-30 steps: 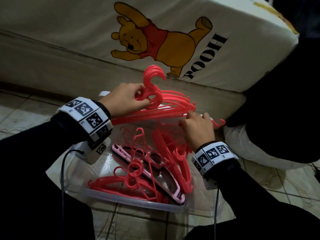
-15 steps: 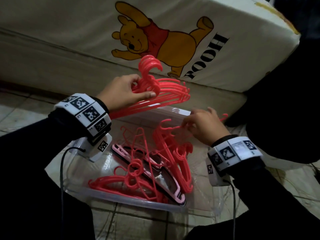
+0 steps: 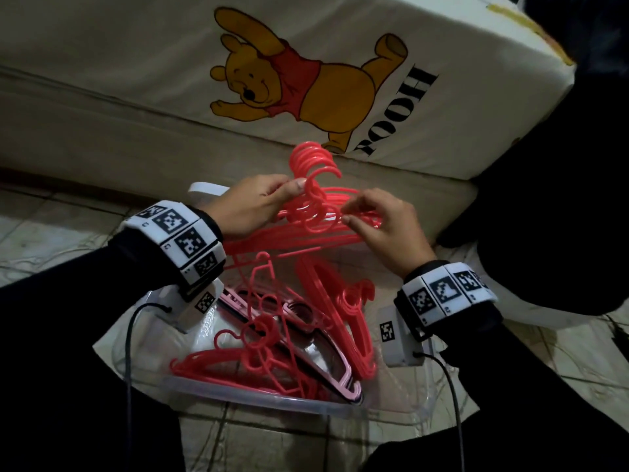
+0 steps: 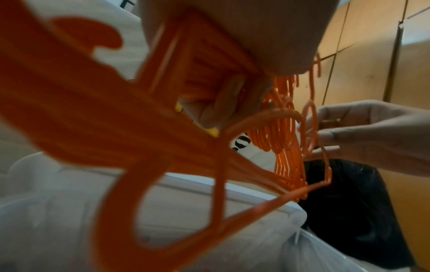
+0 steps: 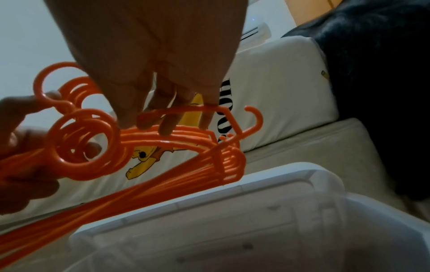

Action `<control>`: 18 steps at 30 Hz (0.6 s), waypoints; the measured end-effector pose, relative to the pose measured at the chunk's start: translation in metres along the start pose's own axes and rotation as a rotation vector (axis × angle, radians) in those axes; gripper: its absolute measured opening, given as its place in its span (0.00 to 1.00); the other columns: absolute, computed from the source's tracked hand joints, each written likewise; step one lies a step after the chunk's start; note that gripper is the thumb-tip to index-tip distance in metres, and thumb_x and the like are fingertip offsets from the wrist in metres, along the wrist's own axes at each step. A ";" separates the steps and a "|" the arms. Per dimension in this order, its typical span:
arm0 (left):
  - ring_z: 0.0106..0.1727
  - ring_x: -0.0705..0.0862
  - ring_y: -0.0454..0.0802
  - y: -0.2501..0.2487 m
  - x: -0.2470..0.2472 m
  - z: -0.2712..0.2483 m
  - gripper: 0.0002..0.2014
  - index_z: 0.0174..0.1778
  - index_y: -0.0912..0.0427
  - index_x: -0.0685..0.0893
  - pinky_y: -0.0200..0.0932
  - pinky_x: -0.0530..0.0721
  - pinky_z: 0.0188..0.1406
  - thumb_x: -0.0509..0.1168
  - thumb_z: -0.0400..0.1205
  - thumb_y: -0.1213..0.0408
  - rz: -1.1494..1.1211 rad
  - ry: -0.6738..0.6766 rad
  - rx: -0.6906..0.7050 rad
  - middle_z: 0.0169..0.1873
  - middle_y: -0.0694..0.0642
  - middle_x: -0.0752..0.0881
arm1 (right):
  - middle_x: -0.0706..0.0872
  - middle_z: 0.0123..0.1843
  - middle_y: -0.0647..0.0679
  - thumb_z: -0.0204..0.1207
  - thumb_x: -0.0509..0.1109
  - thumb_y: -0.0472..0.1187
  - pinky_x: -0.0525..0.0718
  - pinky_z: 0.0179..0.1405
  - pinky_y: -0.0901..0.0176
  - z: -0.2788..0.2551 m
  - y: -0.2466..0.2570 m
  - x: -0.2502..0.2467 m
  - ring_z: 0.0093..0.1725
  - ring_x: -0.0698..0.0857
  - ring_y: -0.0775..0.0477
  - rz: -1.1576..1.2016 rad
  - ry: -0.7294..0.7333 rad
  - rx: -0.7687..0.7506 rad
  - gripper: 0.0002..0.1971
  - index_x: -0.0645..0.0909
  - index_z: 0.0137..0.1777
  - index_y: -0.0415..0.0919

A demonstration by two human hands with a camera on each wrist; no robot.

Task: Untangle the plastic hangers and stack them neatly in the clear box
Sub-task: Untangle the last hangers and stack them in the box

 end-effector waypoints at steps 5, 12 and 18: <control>0.52 0.86 0.48 0.002 0.000 -0.002 0.33 0.57 0.51 0.84 0.56 0.81 0.60 0.56 0.71 0.29 0.046 0.021 -0.034 0.49 0.51 0.88 | 0.84 0.45 0.43 0.71 0.76 0.34 0.81 0.51 0.50 0.000 0.002 -0.002 0.48 0.83 0.44 -0.045 -0.034 0.009 0.04 0.86 0.45 0.37; 0.48 0.86 0.41 0.001 -0.003 -0.002 0.27 0.53 0.45 0.85 0.50 0.83 0.57 0.64 0.67 0.31 0.116 -0.021 -0.004 0.46 0.43 0.88 | 0.74 0.71 0.39 0.77 0.69 0.34 0.68 0.74 0.54 -0.004 0.006 0.016 0.73 0.72 0.44 -0.122 0.001 0.019 0.18 0.74 0.67 0.34; 0.42 0.88 0.40 -0.001 0.009 -0.005 0.27 0.53 0.50 0.86 0.50 0.86 0.52 0.67 0.66 0.34 0.015 0.046 0.016 0.44 0.47 0.90 | 0.60 0.82 0.43 0.77 0.64 0.40 0.52 0.81 0.37 -0.011 -0.016 0.037 0.83 0.55 0.44 -0.459 0.208 0.067 0.32 0.57 0.80 0.39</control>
Point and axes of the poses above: each hand's wrist, its own z-axis towards the middle knuckle, its own x-axis out of the palm, y = z × x, the point moved 7 cm from there along z, towards the middle knuckle
